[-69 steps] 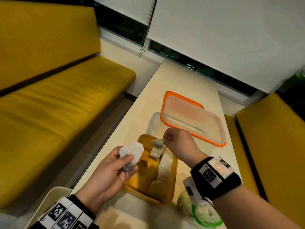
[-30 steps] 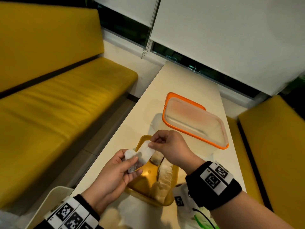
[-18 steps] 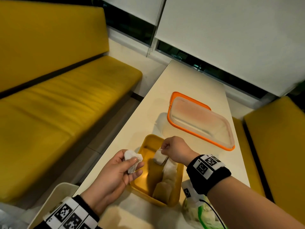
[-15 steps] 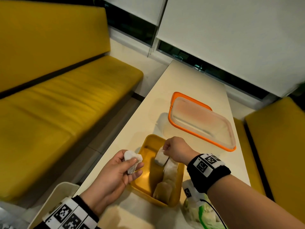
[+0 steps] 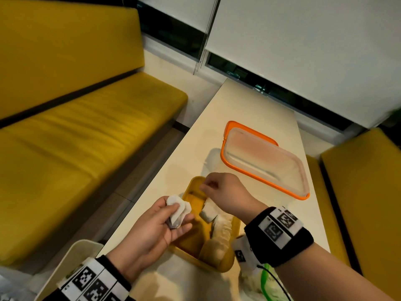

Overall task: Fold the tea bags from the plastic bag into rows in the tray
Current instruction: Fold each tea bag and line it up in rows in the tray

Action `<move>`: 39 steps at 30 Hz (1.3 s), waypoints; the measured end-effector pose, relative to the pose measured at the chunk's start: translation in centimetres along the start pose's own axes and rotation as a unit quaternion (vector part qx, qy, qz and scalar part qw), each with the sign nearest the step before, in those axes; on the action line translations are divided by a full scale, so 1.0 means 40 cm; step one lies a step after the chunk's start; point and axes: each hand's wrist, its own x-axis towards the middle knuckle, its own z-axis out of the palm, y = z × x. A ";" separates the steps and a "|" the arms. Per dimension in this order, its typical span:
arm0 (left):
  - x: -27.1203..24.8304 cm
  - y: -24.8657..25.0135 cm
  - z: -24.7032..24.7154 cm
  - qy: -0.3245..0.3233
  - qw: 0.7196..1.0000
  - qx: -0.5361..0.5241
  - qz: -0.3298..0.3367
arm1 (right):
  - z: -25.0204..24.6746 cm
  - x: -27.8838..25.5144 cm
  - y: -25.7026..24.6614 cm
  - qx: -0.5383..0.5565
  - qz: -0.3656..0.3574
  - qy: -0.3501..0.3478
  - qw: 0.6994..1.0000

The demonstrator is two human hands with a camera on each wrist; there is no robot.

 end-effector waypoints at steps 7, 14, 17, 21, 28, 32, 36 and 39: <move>0.011 -0.015 0.035 -0.044 0.998 0.037 -0.011 | 0.008 -0.071 -0.055 0.122 -0.017 -0.046 0.991; 0.003 -0.023 0.043 -0.072 0.994 0.077 -0.018 | -0.015 -0.102 -0.026 0.218 0.039 0.003 0.975; 0.001 -0.031 0.048 -0.061 0.990 0.125 -0.011 | -0.014 -0.116 -0.013 0.247 0.053 0.022 0.967; 0.003 -0.041 0.046 -0.028 0.987 0.159 -0.001 | -0.024 -0.126 -0.014 0.217 0.031 -0.029 0.975; 0.003 -0.035 0.017 0.015 0.991 0.135 0.004 | -0.041 -0.064 0.019 0.075 0.026 0.059 0.995; -0.006 -0.029 0.010 0.024 0.992 0.123 -0.001 | -0.008 -0.017 0.050 0.001 0.056 0.007 0.998; -0.014 -0.026 0.005 0.024 0.992 0.124 0.006 | 0.029 0.012 0.072 -0.018 0.078 -0.061 0.995; -0.020 -0.021 0.002 0.025 0.992 0.124 0.007 | 0.056 0.021 0.085 -0.024 0.105 -0.088 0.990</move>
